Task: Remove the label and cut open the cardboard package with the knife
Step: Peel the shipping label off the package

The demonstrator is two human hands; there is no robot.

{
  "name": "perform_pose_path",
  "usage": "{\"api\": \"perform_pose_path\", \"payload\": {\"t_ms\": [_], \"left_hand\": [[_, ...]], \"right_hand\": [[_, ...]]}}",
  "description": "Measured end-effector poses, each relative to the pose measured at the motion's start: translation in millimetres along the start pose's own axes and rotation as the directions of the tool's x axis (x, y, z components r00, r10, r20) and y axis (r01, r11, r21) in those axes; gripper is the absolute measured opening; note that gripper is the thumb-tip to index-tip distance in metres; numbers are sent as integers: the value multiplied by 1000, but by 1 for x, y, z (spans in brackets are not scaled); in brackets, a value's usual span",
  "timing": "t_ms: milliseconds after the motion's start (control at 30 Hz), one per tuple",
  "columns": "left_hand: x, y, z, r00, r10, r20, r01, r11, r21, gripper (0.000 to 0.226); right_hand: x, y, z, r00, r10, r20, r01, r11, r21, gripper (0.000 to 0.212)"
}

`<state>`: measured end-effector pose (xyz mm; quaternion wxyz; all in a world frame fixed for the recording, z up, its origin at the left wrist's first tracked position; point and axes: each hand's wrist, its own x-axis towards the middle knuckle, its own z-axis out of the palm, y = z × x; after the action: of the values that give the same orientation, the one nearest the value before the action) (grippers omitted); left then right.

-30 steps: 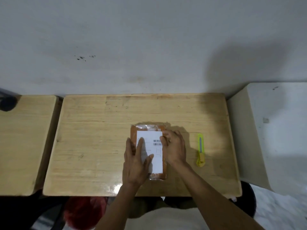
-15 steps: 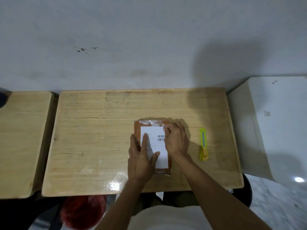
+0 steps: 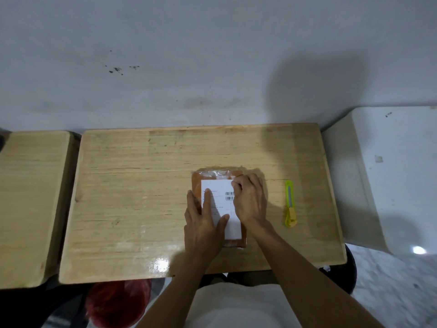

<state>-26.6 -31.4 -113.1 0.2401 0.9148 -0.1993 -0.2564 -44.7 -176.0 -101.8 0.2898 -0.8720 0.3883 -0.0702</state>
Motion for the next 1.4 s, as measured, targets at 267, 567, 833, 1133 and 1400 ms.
{"api": "perform_pose_path", "payload": {"t_ms": [267, 567, 833, 1133, 1400], "left_hand": [[-1, 3, -2, 1000, -3, 5, 3, 1000, 1, 90], [1, 3, -1, 1000, 5, 1, -5, 1000, 10, 91], [1, 1, -2, 1000, 1, -1, -1, 1000, -3, 90], [1, 1, -1, 1000, 13, -7, -13, 1000, 14, 90], [0, 3, -3, 1000, 8, -5, -8, 1000, 10, 90]], "right_hand": [[-4, 5, 2, 1000, 8, -29, -6, 997, 78, 20], [10, 4, -3, 995, 42, 88, -48, 997, 60, 16], [4, 13, -5, 995, 43, 86, -51, 994, 92, 12], [1, 7, 3, 999, 18, -28, -15, 997, 79, 13], [20, 4, -6, 982, -129, 137, 169, 924, -344, 35]]}}
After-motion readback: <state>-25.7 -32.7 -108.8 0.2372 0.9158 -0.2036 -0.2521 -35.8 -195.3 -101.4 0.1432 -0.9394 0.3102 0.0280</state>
